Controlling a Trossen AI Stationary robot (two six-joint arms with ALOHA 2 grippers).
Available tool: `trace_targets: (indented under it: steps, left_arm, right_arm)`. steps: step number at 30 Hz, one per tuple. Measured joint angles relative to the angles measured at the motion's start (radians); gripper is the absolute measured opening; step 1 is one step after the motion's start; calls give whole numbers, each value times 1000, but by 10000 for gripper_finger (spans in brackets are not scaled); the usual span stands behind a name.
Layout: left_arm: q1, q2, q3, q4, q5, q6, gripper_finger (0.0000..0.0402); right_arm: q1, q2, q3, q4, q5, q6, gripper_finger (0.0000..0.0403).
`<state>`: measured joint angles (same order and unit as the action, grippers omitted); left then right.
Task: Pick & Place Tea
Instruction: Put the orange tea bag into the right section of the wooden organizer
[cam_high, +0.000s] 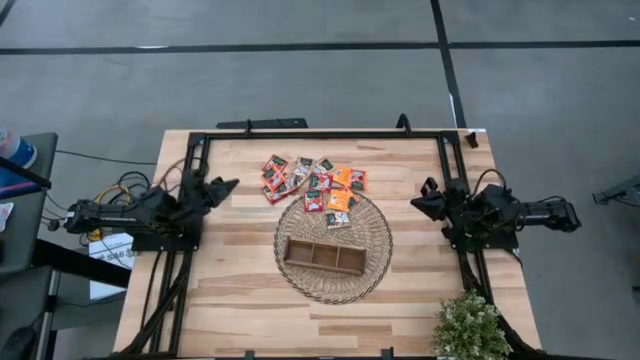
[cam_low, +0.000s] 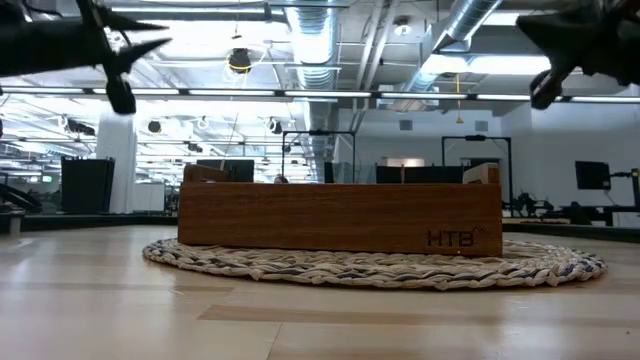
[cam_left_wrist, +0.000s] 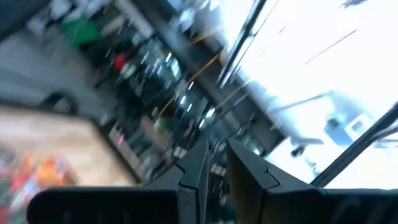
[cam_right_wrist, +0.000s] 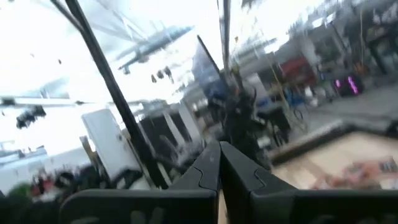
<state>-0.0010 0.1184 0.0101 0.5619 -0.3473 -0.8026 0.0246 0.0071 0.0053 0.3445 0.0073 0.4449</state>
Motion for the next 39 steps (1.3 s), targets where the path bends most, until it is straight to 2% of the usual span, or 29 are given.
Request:
trace_targets:
  steps: [4,9,13,17,23,27,30,34,36,39]
  left_arm:
    - [0,0,4,65,-15,103,48]
    - [0,0,67,14,-29,253,48]
    - [0,1,138,-97,-52,343,48]
    - [0,1,231,-305,-51,354,56]
    - [0,51,344,-538,-57,363,123]
    - [0,108,397,-592,-85,441,183]
    - [0,155,430,-590,-67,505,213]
    - [0,226,480,-591,-58,525,226]
    - [0,261,505,-602,-58,529,227]
    - [0,307,551,-649,-57,523,227]
  right_arm:
    - [-13,2,35,46,81,1,0]
    - [-21,79,130,16,186,1,0]
    - [-22,220,232,9,209,1,0]
    - [-22,383,342,-12,235,13,13]
    - [-41,549,467,-78,258,19,84]
    - [-73,635,513,-81,258,32,150]
    - [-99,697,539,-78,243,122,198]
    - [-134,771,588,-51,181,132,243]
    - [-146,814,619,-37,167,124,254]
    - [-177,876,676,-29,90,109,258]
